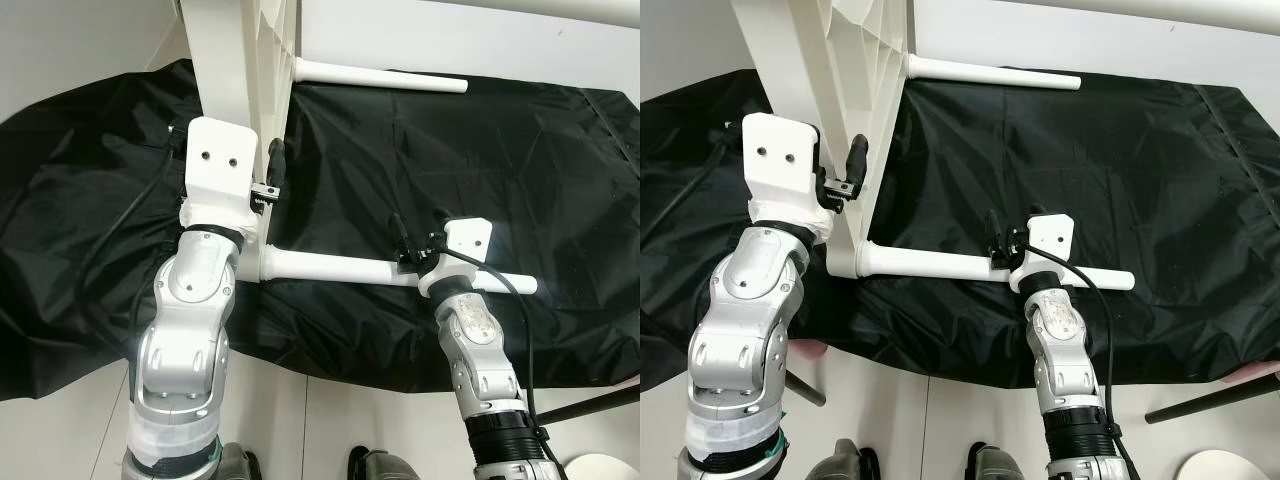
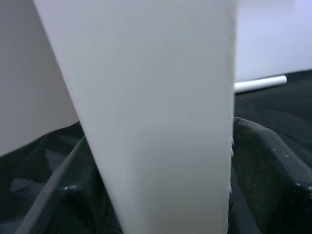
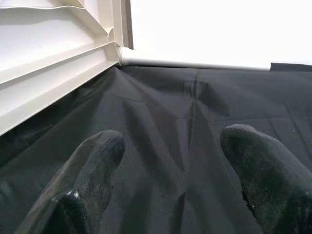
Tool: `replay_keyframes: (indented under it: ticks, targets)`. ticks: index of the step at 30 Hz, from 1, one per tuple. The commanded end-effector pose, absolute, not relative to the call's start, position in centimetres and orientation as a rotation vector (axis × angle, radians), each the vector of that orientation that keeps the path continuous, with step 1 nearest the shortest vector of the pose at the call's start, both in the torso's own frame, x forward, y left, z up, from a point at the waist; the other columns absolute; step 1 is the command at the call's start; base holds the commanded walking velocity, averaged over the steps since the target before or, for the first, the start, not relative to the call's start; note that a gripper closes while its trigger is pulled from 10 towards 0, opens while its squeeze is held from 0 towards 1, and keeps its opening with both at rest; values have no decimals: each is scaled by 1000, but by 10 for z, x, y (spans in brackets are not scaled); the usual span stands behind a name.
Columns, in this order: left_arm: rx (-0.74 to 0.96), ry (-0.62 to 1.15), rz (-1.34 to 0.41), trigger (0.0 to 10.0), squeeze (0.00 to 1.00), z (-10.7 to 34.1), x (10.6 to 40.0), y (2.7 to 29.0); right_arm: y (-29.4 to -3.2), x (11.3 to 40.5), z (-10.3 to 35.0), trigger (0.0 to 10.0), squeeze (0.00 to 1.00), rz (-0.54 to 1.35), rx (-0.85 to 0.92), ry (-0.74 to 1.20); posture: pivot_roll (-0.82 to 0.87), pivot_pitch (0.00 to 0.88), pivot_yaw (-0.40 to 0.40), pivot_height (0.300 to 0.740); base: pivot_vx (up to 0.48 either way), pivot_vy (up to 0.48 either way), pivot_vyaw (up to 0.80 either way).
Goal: Building children table
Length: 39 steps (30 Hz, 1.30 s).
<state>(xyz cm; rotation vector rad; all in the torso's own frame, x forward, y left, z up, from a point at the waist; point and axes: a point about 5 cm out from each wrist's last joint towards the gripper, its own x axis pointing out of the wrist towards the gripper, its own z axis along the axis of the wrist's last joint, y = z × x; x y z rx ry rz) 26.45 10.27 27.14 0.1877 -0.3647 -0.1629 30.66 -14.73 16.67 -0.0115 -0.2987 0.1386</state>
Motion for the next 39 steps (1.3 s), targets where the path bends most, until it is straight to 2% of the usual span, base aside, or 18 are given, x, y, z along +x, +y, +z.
replay_keyframes:
  ticks: [1,7,9,11,27,31,39]
  targets:
    - [220,-372,-284,10000,0,269,257,93,-147,304,163,10000,0,137,-12,-291,-61,121,26,740,0,0,0]
    - [222,-380,-320,10000,0,265,251,96,-147,304,161,10000,0,145,-10,-283,-45,128,16,740,0,0,0]
    - [298,-377,-316,10000,0,261,250,97,-145,304,159,10000,0,156,-12,-276,-42,123,16,740,0,0,0]
    - [305,-378,-308,10000,0,260,249,98,-143,304,159,10000,0,161,-12,-277,-30,132,11,740,0,0,0]
    - [289,-328,-311,10000,0,249,223,117,-140,306,159,10000,0,185,-10,-270,4,156,2,740,0,0,0]
    - [227,-321,-352,10000,0,255,215,123,-138,308,160,10000,0,188,-9,-272,15,163,1,740,0,0,0]
    - [249,-252,-491,10000,0,246,203,124,-137,308,160,10000,0,190,-14,-277,17,166,2,740,0,0,0]
